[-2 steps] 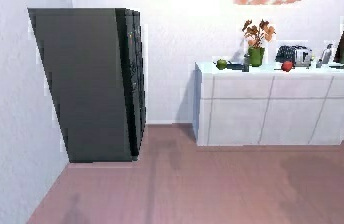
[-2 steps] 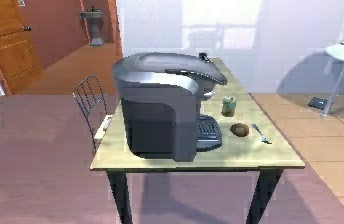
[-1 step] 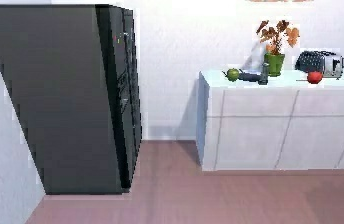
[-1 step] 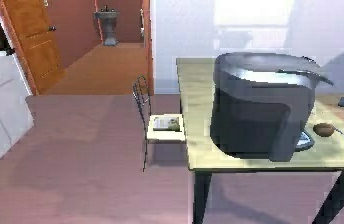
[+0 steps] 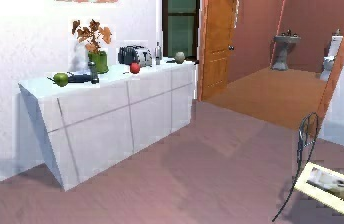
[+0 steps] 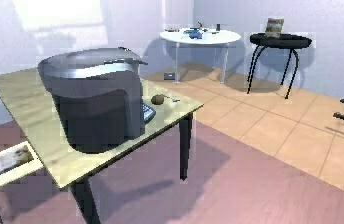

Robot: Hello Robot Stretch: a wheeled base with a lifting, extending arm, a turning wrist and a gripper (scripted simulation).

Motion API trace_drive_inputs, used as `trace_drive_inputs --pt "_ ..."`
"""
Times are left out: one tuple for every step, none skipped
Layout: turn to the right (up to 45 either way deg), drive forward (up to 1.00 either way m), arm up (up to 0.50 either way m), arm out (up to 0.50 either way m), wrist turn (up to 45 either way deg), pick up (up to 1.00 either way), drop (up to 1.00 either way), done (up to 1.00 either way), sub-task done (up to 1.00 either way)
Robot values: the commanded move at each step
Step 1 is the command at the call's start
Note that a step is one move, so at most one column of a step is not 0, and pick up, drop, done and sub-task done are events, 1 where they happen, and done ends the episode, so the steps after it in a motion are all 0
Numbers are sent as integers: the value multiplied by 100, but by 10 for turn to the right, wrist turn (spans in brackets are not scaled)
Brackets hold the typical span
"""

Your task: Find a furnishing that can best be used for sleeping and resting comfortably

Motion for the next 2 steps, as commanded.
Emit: trace_drive_inputs --pt "120 0 0 0 0 0 0 0 0" --pt "0 100 0 0 0 0 0 0 0"
